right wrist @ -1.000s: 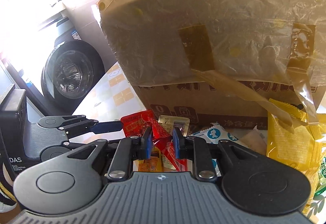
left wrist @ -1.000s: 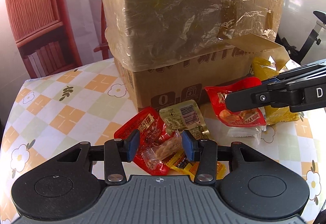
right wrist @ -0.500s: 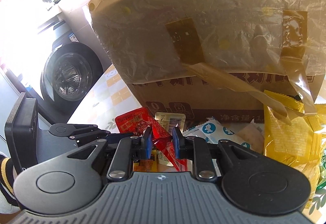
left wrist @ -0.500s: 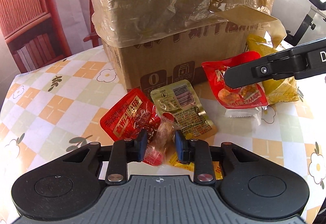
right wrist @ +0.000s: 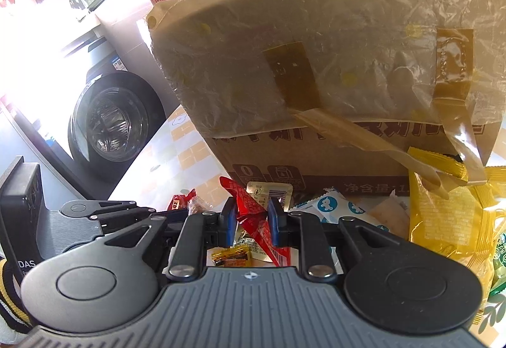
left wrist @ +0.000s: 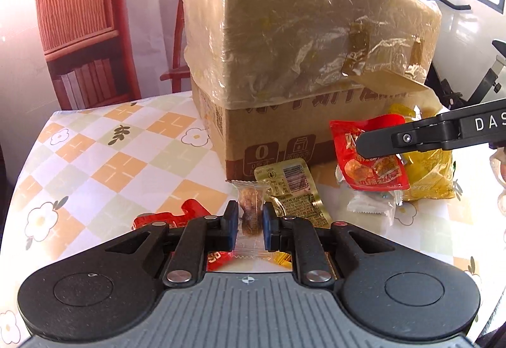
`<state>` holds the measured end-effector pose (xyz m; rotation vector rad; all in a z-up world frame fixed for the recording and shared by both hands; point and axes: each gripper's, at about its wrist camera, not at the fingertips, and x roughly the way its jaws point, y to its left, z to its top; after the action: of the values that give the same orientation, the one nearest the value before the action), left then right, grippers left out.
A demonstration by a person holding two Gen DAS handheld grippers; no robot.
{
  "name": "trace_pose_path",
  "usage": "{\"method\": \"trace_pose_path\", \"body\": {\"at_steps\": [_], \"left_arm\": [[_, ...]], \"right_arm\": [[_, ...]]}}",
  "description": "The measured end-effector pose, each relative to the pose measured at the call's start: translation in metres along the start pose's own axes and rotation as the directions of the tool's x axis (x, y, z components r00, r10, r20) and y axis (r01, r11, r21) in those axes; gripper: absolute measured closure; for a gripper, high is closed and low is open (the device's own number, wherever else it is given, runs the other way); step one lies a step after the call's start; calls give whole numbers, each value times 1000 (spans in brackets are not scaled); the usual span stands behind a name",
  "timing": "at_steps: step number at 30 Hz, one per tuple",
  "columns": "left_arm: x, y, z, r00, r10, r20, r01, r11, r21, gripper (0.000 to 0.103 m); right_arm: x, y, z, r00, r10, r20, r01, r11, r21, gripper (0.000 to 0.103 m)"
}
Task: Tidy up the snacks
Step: 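Carry both snacks over the box and open both grippers to release them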
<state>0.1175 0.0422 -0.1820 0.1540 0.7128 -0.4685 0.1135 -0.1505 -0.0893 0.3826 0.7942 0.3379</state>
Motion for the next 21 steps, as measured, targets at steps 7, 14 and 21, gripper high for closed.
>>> {"method": "trace_pose_path", "body": {"at_steps": [7,14,21], "left_arm": [[-45,2,24,991,7,131,0,998,-56,86],[-84,0,69,958,26,286,2,995,-98,86],[-104,-21,130,915,-2,403,38,996,-82,86]], "right_arm": [[-30,15,19,994,56,98,-52,998,-48,81],[-72,20,59,959,145,242,-139,989,-39,81],[-97,18,121,915,182,361,-188,982,-18,81]]}}
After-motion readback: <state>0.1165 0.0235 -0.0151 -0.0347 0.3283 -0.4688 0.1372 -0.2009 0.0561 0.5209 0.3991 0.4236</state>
